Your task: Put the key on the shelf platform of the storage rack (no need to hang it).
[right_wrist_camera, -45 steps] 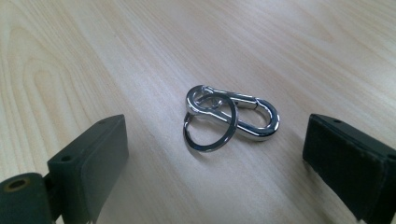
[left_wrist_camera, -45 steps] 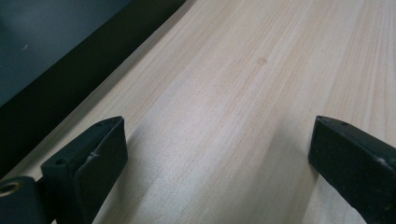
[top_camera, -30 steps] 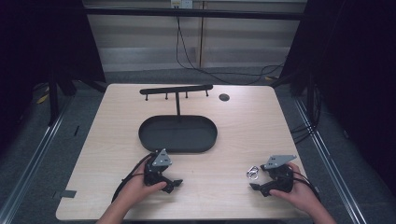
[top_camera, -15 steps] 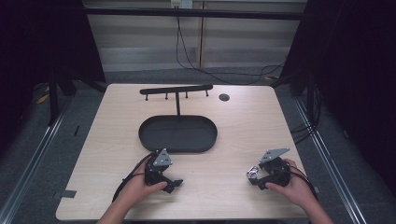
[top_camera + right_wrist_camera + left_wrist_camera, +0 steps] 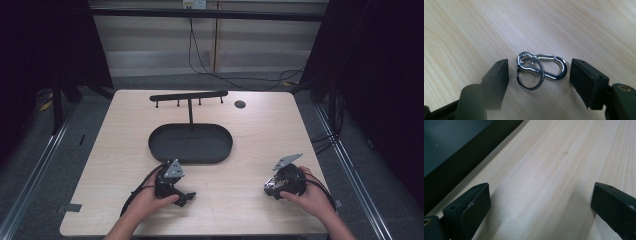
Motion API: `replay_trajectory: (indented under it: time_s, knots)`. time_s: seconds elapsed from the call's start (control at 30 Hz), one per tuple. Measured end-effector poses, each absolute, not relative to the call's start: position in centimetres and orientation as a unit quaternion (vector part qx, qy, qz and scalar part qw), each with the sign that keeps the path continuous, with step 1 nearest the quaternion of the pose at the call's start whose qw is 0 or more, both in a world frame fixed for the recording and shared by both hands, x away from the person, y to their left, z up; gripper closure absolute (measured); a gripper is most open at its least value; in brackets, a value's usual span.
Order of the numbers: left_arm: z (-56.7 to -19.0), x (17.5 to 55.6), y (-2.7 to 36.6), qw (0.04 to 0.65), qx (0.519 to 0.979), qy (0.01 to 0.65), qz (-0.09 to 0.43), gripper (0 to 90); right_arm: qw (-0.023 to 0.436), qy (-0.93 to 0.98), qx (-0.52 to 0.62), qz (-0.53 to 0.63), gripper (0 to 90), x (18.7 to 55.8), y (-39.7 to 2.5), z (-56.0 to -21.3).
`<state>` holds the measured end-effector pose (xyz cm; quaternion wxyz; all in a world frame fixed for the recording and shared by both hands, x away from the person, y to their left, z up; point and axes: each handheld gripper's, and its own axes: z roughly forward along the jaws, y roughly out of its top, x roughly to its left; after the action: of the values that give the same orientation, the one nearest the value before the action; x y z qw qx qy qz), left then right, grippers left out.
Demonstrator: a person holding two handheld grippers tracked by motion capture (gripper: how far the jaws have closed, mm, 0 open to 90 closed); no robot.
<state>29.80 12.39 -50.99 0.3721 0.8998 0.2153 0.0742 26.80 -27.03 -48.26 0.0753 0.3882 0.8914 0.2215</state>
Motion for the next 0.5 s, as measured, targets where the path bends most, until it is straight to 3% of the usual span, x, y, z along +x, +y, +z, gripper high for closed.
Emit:
replay_trajectory:
  time_s: [0.5]
  knots:
    - [-51.0, 29.8, 12.4, 0.372, 0.900, 0.215, 0.074, 2.3, 0.044, 0.908, 0.390, 0.144, 42.4, 28.4, -25.4, -47.3]
